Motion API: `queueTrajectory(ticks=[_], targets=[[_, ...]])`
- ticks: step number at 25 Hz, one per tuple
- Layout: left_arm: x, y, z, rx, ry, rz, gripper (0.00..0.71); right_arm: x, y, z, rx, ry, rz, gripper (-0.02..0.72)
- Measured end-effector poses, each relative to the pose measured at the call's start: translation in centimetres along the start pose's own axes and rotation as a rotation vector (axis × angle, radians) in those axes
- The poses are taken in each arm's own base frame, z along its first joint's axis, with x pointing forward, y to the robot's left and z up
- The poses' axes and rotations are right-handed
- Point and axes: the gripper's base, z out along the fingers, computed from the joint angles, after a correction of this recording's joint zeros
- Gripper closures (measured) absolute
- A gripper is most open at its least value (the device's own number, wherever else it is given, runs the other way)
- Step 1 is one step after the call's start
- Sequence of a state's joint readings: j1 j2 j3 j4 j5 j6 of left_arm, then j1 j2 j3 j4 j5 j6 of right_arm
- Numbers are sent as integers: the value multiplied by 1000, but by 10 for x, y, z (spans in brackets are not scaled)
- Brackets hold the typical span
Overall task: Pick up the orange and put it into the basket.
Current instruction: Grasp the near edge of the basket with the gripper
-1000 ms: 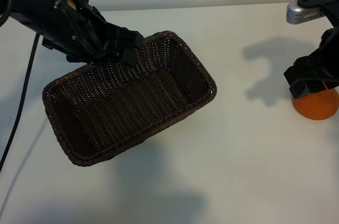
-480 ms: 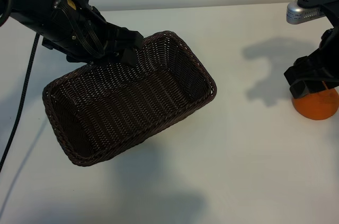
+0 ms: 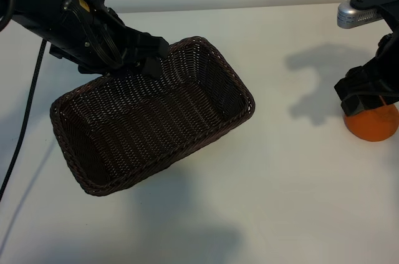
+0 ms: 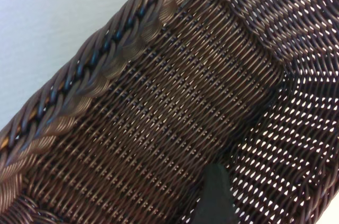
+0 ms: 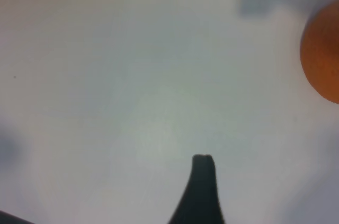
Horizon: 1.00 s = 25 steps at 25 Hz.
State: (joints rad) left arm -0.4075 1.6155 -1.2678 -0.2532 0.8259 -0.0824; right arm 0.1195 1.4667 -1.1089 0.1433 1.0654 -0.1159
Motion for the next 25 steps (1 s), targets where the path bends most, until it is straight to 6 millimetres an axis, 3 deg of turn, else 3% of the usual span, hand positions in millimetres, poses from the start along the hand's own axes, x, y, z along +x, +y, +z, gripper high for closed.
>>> queueTrajectory(ticks=[13,17,25], targets=[[-2,2,0,-7,-16,-9,147,0,0,0,1,0,-1,107],[3,13,-1,-129,25,-84,147,0,0,0,1,0,-1,107],[35,37,-13,-348,1,-285,147,0,0,0,1,0,-1,107]])
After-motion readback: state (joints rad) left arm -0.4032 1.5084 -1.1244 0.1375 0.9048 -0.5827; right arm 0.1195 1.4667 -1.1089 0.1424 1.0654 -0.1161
